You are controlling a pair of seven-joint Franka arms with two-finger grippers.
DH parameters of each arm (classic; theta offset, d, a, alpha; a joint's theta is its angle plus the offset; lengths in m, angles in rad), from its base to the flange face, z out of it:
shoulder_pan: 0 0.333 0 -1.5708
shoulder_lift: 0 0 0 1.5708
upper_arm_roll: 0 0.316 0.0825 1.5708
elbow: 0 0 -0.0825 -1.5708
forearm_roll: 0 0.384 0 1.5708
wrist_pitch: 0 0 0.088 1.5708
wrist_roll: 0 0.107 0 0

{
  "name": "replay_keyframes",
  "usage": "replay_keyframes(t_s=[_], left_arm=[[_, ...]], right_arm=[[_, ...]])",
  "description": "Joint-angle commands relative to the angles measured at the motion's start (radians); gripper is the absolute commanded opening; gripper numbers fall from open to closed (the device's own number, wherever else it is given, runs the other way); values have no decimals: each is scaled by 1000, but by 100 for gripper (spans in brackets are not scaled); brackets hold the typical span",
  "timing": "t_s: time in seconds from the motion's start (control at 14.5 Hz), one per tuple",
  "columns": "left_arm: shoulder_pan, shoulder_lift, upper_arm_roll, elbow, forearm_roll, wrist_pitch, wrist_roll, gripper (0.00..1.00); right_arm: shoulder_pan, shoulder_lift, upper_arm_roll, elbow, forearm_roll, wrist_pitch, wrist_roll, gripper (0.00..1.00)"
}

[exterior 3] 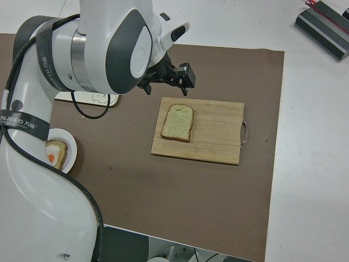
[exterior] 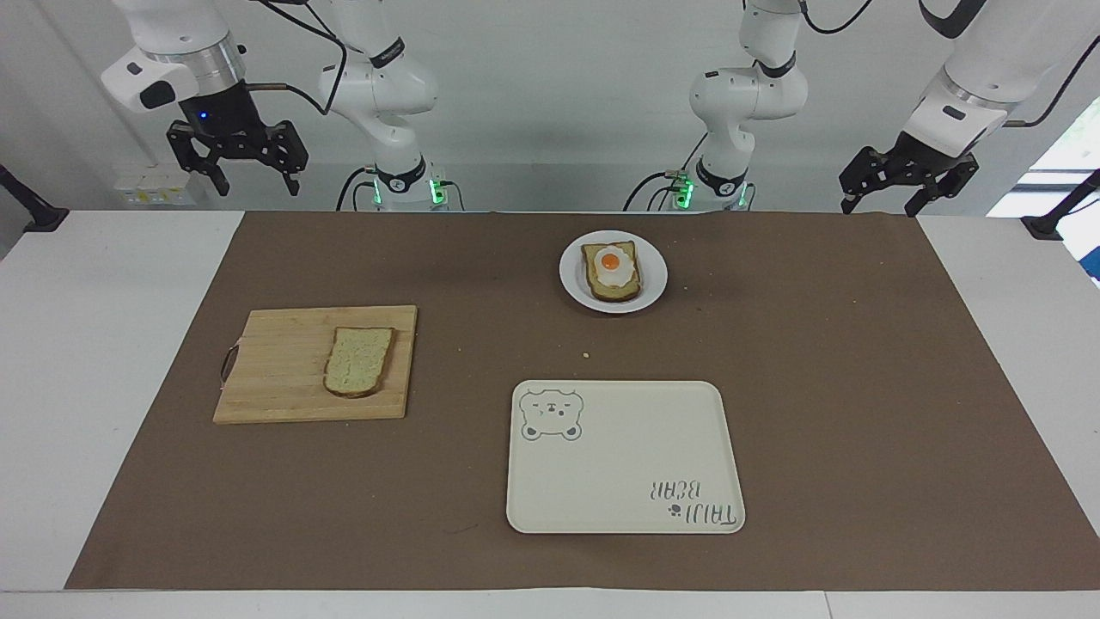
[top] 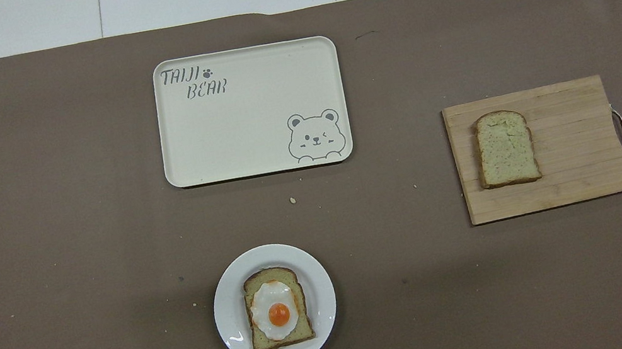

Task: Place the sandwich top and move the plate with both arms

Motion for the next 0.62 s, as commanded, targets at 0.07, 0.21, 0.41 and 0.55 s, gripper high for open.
replay_keyframes(t_s=[0.07, 0.21, 0.41, 0.55], left_arm=[[9, -15, -6, -8, 14, -12, -8, 100], [9, -15, -6, -8, 14, -10, -8, 100], [9, -15, -6, -8, 14, -10, -8, 100], [9, -15, -6, -8, 14, -10, -8, 100]], right_arm=[[-12, -10, 6, -15, 17, 10, -25, 100], [-11, -13, 6, -20, 17, 16, -24, 100], [-15, -9, 6, -35, 17, 28, -35, 100], [-14, -9, 6, -81, 19, 104, -33, 100]])
